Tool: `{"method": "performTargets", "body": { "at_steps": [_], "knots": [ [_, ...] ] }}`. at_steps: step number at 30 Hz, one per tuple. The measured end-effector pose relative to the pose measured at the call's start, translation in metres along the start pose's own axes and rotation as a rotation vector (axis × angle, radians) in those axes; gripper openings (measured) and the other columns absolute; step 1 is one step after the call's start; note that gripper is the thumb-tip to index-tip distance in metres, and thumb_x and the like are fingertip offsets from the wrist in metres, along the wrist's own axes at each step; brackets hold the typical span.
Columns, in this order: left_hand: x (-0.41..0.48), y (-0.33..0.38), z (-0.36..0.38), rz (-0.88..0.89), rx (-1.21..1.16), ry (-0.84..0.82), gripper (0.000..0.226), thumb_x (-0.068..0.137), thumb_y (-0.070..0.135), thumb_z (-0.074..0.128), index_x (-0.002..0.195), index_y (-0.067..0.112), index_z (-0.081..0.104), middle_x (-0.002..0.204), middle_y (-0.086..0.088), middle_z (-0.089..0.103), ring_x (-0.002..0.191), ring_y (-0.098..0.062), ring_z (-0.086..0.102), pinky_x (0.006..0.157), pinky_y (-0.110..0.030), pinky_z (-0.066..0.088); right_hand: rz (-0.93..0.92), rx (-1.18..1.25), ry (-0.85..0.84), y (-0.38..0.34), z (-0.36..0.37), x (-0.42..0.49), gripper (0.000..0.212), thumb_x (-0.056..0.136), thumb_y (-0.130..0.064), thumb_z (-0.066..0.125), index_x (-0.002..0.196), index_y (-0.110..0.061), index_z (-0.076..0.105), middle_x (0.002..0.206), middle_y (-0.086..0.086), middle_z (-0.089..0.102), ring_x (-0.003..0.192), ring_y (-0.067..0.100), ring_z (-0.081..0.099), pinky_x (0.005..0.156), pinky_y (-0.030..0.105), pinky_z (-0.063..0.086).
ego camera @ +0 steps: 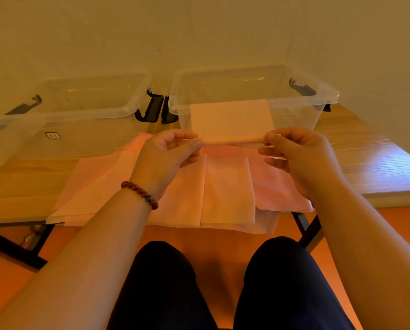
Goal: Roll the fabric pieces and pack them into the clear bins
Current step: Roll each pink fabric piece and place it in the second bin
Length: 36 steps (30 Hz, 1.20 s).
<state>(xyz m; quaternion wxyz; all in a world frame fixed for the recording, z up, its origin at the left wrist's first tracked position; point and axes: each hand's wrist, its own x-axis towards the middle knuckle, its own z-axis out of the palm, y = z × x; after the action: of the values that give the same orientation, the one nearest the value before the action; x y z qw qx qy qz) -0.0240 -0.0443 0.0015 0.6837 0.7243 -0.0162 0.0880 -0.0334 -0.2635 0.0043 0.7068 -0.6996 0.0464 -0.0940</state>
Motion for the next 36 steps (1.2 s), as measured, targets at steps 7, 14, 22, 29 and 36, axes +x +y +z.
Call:
{"method": "performTargets", "body": {
  "at_steps": [7,14,22,29,36],
  "knots": [
    [0.002,-0.004,0.0,-0.009,0.029,0.013,0.009,0.088,0.013,0.065,0.083,0.02,0.067,0.072,0.009,0.07,0.07,-0.002,0.067,0.064,-0.016,0.053,-0.018,-0.002,-0.004,0.0,0.007,0.003,0.008,0.095,-0.015,0.06,0.093,-0.022,0.063,0.079,-0.001,0.067,0.067,0.008,0.067,0.063,0.026,0.058],
    [0.005,-0.005,0.001,-0.011,0.011,0.039,0.011,0.088,0.008,0.065,0.092,0.018,0.062,0.078,0.0,0.068,0.065,-0.003,0.067,0.059,-0.016,0.052,0.01,0.016,-0.041,0.006,0.006,0.003,0.009,0.091,-0.01,0.064,0.095,-0.018,0.066,0.076,-0.004,0.067,0.07,0.009,0.069,0.067,0.026,0.059],
    [0.009,-0.015,-0.001,0.038,0.01,-0.029,0.014,0.085,0.007,0.068,0.091,0.02,0.066,0.079,0.003,0.07,0.074,-0.005,0.068,0.067,-0.018,0.053,-0.002,0.03,-0.011,0.01,0.006,0.008,0.006,0.093,-0.012,0.062,0.09,-0.015,0.066,0.083,0.001,0.069,0.075,0.01,0.071,0.067,0.025,0.06],
    [0.016,-0.027,0.001,0.047,0.045,0.032,0.006,0.088,0.011,0.065,0.086,0.016,0.068,0.099,-0.005,0.068,0.097,-0.009,0.065,0.062,-0.009,0.05,-0.045,0.009,0.007,0.018,0.012,0.016,0.009,0.093,-0.013,0.063,0.089,-0.021,0.062,0.081,0.0,0.064,0.066,0.008,0.066,0.066,0.026,0.059],
    [0.024,-0.04,0.001,-0.009,0.033,0.024,0.008,0.087,0.013,0.068,0.089,0.02,0.068,0.083,0.013,0.073,0.087,-0.004,0.068,0.081,-0.03,0.055,-0.046,0.028,-0.03,0.03,0.007,0.02,0.012,0.092,-0.01,0.063,0.094,-0.021,0.066,0.08,-0.002,0.067,0.072,0.01,0.067,0.066,0.026,0.056]
  ]
}}
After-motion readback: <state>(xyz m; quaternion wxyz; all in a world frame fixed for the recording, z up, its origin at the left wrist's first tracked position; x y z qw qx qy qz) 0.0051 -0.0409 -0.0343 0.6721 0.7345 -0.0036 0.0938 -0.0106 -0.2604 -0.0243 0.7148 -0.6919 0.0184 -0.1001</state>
